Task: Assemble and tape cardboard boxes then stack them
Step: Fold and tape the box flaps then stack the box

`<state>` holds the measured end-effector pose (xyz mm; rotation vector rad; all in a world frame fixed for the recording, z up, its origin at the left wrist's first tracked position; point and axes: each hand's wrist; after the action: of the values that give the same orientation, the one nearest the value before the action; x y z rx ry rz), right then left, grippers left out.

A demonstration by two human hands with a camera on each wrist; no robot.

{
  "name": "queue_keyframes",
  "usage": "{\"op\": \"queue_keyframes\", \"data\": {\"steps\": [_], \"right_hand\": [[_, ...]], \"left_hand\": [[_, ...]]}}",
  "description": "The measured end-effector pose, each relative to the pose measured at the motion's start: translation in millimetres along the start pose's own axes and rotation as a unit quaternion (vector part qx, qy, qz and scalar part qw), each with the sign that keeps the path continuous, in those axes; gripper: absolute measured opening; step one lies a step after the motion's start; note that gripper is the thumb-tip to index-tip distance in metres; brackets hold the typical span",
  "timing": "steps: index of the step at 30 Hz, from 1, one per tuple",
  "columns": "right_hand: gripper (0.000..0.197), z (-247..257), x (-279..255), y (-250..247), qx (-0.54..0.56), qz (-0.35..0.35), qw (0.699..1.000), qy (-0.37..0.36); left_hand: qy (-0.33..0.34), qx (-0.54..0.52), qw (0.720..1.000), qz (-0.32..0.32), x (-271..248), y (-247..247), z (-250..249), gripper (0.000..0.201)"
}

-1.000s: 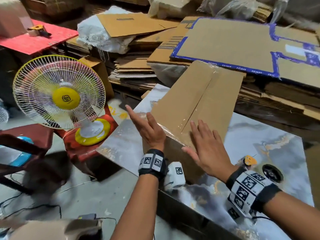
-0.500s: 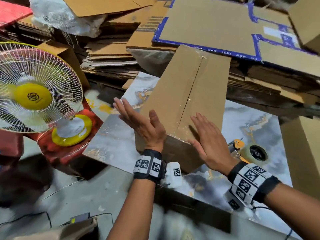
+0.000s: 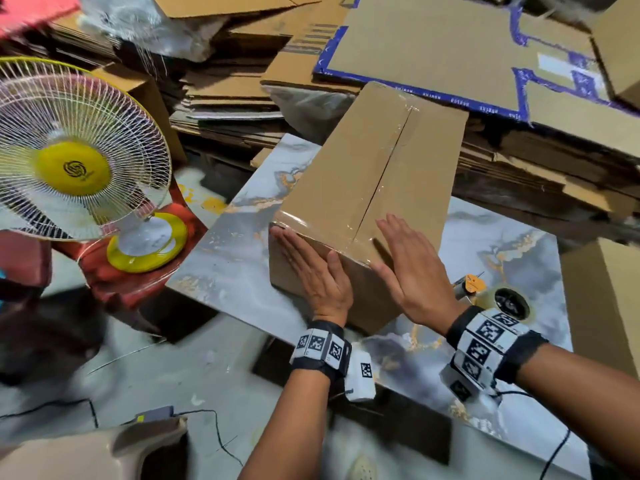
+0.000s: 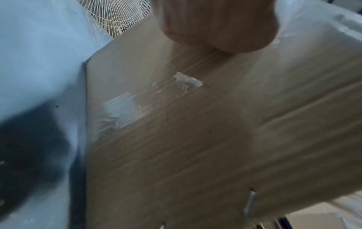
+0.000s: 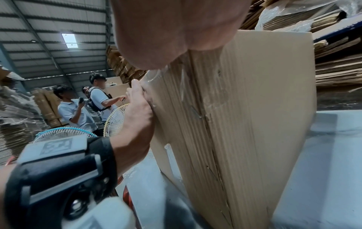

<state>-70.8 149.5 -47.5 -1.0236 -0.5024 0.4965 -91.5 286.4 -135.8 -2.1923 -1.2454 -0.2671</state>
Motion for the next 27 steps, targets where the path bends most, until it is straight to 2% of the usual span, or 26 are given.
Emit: {"op": "queue_keyframes", "data": {"steps": [3, 6, 9, 11, 12, 14, 17, 20, 24, 27], "right_hand": [[0.076, 3, 0, -2, -0.018, 0.013, 1.000, -0.007], [0.076, 4, 5, 0, -0.064, 0.050, 0.997, -0.006], [0.072, 5, 10, 2, -0.121, 0.086, 0.989, -0.004], [0.068, 7, 12, 3, -0.147, 0.099, 0.984, 0.002], [0.068, 9, 12, 3, -0.153, 0.113, 0.982, 0.007], [0.072, 13, 11, 1, -0.168, 0.141, 0.976, 0.017], [0.078, 11, 7, -1, -0.142, 0.123, 0.982, 0.020], [0.076, 10, 3, -2, -0.104, 0.077, 0.991, 0.032], [0.069, 14, 7, 3, -0.151, 0.087, 0.984, 0.049], [0.083, 10, 1, 5, -0.171, 0.090, 0.980, 0.053]], "left_hand": [[-0.015, 0.020, 1.000, -0.011, -4, -8, -3, 0.083], [-0.024, 0.009, 0.997, -0.069, 16, -21, -9, 0.081], [0.016, 0.003, 0.991, -0.136, 60, -37, -15, 0.074], [0.059, 0.016, 0.986, -0.154, 87, -42, -15, 0.068], [0.088, 0.022, 0.985, -0.144, 95, -41, -14, 0.064], [0.187, 0.048, 0.978, -0.082, 97, -36, -9, 0.056], [0.320, 0.128, 0.937, 0.049, 88, -33, 5, 0.053], [0.382, 0.184, 0.896, 0.129, 93, -41, 14, 0.065], [0.437, 0.228, 0.848, 0.196, 102, -51, 16, 0.079], [0.453, 0.264, 0.818, 0.237, 107, -56, 12, 0.082]]}}
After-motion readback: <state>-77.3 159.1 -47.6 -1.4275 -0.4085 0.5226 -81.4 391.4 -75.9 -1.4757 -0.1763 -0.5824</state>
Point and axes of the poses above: each hand's wrist, its own x-axis towards the middle knuckle, its own y-axis out of the palm, z = x × y, and after that the axes turned 11 degrees about x, right-handed
